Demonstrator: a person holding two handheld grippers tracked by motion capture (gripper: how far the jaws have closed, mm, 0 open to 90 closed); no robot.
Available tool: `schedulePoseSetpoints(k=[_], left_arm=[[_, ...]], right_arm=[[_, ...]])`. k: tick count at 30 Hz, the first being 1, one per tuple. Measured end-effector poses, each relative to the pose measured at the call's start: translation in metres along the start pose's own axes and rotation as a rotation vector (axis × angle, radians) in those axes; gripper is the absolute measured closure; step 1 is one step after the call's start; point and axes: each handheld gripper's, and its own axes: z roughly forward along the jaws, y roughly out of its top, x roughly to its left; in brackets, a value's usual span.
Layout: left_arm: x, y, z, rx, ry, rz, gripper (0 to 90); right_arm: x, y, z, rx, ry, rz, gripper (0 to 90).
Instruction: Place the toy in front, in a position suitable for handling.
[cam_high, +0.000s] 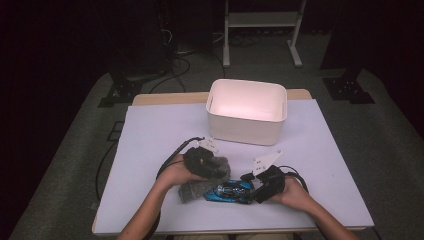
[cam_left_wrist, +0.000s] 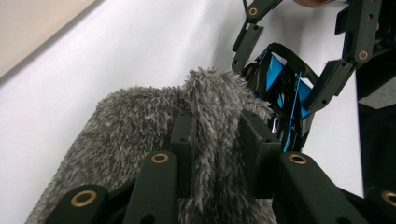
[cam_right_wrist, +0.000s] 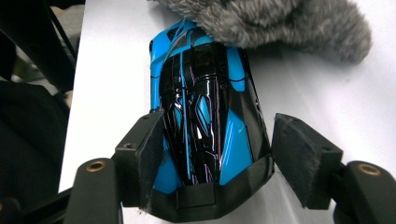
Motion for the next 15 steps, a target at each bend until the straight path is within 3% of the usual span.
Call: schedulePoseSetpoints(k=[2, 5, 10, 12, 15], left_arm=[[-0.001, -0.001, 0.005, 0.033, -0.042, -0.001, 70.1], [-0.003, -0.002, 0.005, 0.032, -0.06, 0.005, 72.9], [-0.011, -0.003, 0.001, 0.03, -0.048, 0.029, 75.2], [-0.016, -0.005, -0.002, 0.016, -0.045, 0.044, 75.2], [-0.025, -0.007, -0.008, -0.003, -0.05, 0.069, 75.3]], right_arm=[[0.005, 0.0, -0.001, -0.007, -0.027, -0.03, 33.8], [0.012, 0.0, -0.002, -0.012, -0.063, -0.068, 34.1], [0.019, 0.0, -0.004, -0.013, -0.099, -0.127, 34.2], [0.02, 0.001, -0.006, -0.018, -0.089, -0.129, 30.2], [0.018, 0.002, -0.008, -0.006, -0.093, -0.09, 23.9]])
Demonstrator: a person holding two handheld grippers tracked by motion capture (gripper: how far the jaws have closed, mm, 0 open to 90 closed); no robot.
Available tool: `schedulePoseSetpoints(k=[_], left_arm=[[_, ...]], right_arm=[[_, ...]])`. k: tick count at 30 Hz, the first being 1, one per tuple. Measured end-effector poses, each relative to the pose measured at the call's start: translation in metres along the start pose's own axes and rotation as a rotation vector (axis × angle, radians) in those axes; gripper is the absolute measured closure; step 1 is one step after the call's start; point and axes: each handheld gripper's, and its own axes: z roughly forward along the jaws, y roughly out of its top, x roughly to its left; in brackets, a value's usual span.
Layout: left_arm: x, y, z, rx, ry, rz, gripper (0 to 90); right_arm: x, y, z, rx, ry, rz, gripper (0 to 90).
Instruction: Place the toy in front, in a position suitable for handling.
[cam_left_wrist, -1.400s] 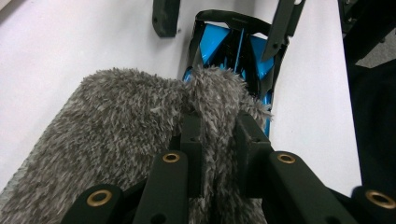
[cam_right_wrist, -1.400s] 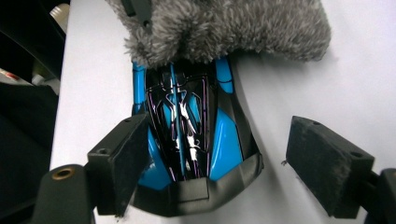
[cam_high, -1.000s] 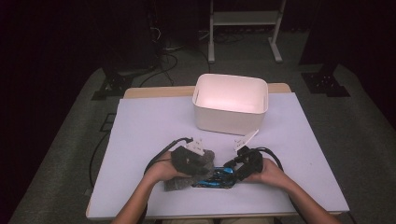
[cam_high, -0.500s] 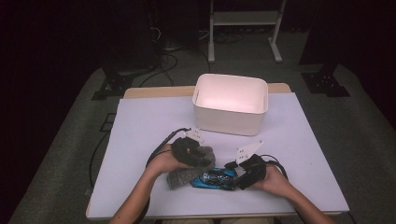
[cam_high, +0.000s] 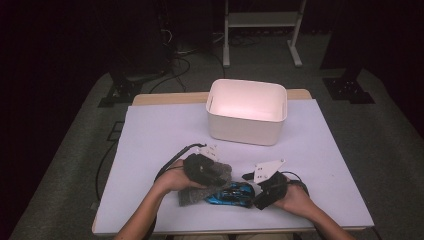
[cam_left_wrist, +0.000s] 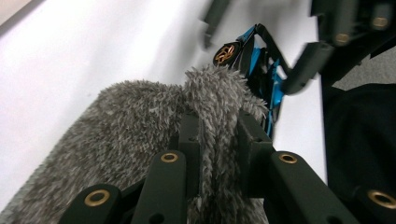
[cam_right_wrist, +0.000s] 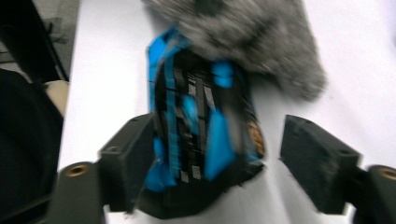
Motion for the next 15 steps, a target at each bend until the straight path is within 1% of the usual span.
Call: schedulePoseSetpoints(k=[2, 3, 6, 8, 9, 12, 14, 15], left_arm=[[-0.006, -0.001, -0.004, -0.01, -0.008, 0.028, 75.4], [-0.01, -0.001, -0.005, -0.011, -0.013, 0.033, 75.4], [-0.019, -0.001, -0.009, -0.002, -0.025, 0.064, 75.7], [-0.024, -0.002, -0.01, 0.003, -0.031, 0.079, 75.8], [-0.025, -0.002, -0.01, 0.002, -0.033, 0.082, 75.8], [-0.028, -0.003, -0.01, -0.001, -0.033, 0.086, 75.9], [-0.028, -0.005, -0.01, -0.016, -0.027, 0.077, 75.8], [-0.027, -0.005, -0.01, -0.02, -0.024, 0.074, 75.9]], right_arm=[[-0.001, -0.002, -0.001, -0.006, 0.018, 0.021, 23.9], [-0.002, -0.004, -0.001, -0.005, 0.032, 0.026, 23.6], [0.0, -0.007, 0.001, 0.004, 0.092, 0.058, 24.5], [0.002, -0.008, 0.005, 0.01, 0.119, 0.058, 26.9], [0.003, -0.009, 0.006, 0.013, 0.135, 0.057, 29.7], [0.006, -0.008, 0.01, 0.023, 0.164, 0.044, 37.9], [0.007, -0.009, 0.012, 0.023, 0.186, 0.037, 45.9], [0.008, -0.009, 0.012, 0.017, 0.2, 0.034, 53.5]])
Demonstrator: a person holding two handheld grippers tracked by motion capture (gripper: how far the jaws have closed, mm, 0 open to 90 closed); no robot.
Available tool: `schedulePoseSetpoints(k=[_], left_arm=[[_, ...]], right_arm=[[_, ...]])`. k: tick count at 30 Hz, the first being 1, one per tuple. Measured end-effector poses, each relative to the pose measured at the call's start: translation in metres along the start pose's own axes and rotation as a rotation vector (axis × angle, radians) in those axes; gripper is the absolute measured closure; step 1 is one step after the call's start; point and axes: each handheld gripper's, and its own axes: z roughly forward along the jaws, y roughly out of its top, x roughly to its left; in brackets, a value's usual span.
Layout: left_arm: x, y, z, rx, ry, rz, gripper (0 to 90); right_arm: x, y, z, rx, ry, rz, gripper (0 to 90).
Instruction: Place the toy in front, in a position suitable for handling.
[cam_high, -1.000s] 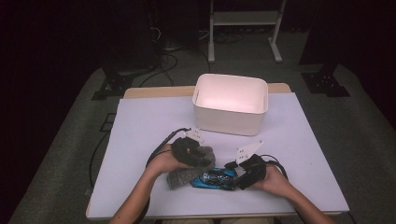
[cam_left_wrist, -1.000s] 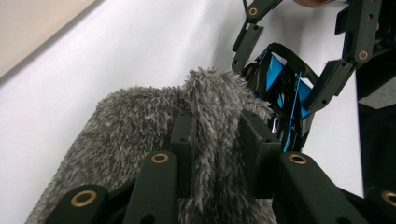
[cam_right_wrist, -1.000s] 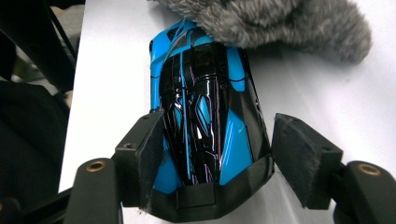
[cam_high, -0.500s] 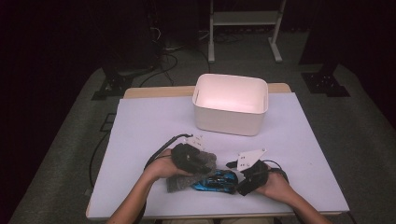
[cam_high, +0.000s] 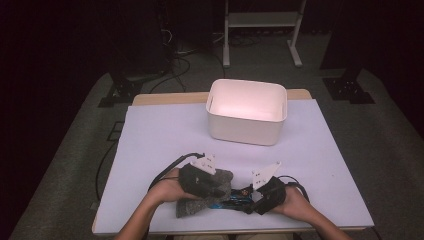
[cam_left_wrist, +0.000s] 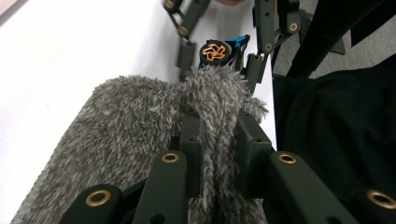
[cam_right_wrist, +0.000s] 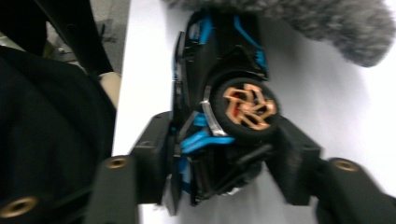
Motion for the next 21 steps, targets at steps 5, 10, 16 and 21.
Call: schedulePoseSetpoints(k=[5, 10, 16, 21], left_arm=[[0.0, 0.001, -0.001, -0.009, -0.008, 0.001, 76.5], [-0.001, 0.015, -0.005, -0.004, 0.019, 0.035, 76.4], [0.01, 0.032, 0.001, 0.025, 0.053, 0.051, 76.4], [0.018, 0.031, 0.012, 0.049, 0.056, 0.038, 76.3]], right_arm=[[0.004, 0.0, 0.0, -0.003, -0.014, -0.042, 54.8], [0.007, 0.004, 0.002, 0.009, -0.119, -0.102, 55.7], [-0.007, 0.006, -0.002, 0.016, -0.165, -0.119, 55.2], [-0.013, 0.0, -0.004, -0.006, -0.124, -0.075, 45.6]])
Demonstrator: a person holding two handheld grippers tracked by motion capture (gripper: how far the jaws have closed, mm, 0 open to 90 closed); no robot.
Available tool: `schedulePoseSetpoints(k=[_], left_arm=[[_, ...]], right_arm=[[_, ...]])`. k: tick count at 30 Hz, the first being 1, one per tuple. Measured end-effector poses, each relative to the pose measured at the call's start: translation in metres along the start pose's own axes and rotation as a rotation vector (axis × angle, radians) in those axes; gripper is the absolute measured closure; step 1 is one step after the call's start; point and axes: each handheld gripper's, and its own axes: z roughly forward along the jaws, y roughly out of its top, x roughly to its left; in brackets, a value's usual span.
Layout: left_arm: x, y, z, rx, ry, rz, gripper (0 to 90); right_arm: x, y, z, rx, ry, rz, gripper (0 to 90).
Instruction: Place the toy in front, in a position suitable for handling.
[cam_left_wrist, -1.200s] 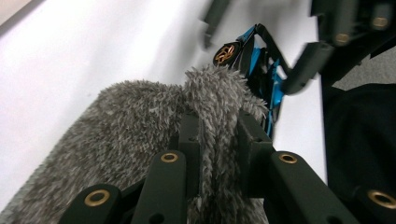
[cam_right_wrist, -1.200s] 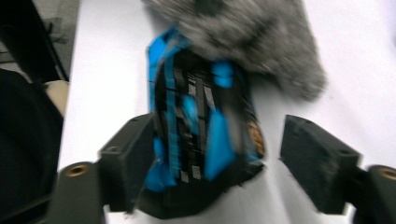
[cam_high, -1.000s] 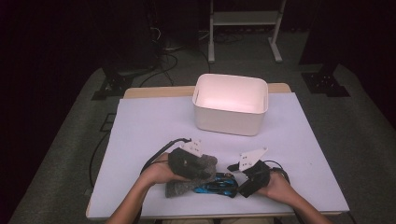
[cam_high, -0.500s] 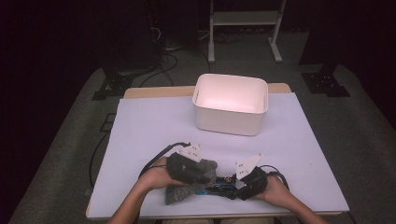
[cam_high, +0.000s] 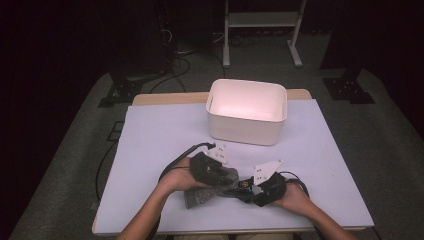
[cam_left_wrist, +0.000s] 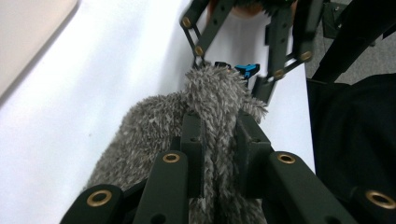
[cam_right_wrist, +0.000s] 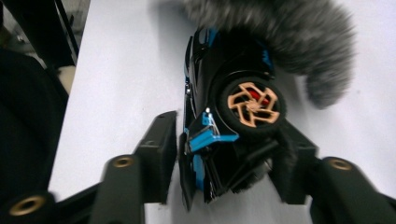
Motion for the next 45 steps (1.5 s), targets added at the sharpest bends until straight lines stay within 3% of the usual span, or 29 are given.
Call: schedulePoseSetpoints(k=[3, 6, 12, 18, 25, 30, 39, 45], left_arm=[[0.0, 0.0, 0.002, -0.001, -0.005, 0.002, 76.3], [-0.001, 0.002, 0.004, 0.007, -0.01, 0.006, 76.4], [-0.001, 0.014, 0.016, 0.001, -0.048, 0.017, 77.8], [-0.007, 0.034, 0.034, 0.016, -0.07, 0.076, 77.6], [-0.006, 0.02, 0.02, 0.035, -0.045, 0.072, 77.6], [0.0, 0.008, 0.012, 0.011, -0.036, 0.032, 77.6], [-0.004, 0.022, 0.029, -0.039, -0.083, 0.057, 77.2], [-0.005, 0.022, 0.028, -0.023, -0.071, 0.058, 77.1]], right_arm=[[-0.001, -0.001, -0.005, -0.023, 0.011, 0.015, 46.8], [-0.001, -0.002, -0.005, -0.029, 0.013, 0.014, 55.7], [0.001, -0.002, -0.004, -0.034, 0.009, 0.008, 56.7], [0.003, -0.002, -0.004, -0.041, 0.0, 0.01, 56.7], [0.003, -0.003, -0.004, -0.042, 0.001, 0.013, 56.8], [0.001, -0.003, -0.003, -0.045, 0.006, 0.016, 56.7], [0.001, -0.003, -0.003, -0.05, 0.009, 0.033, 56.6], [0.0, -0.005, -0.002, -0.06, 0.012, 0.04, 56.6]])
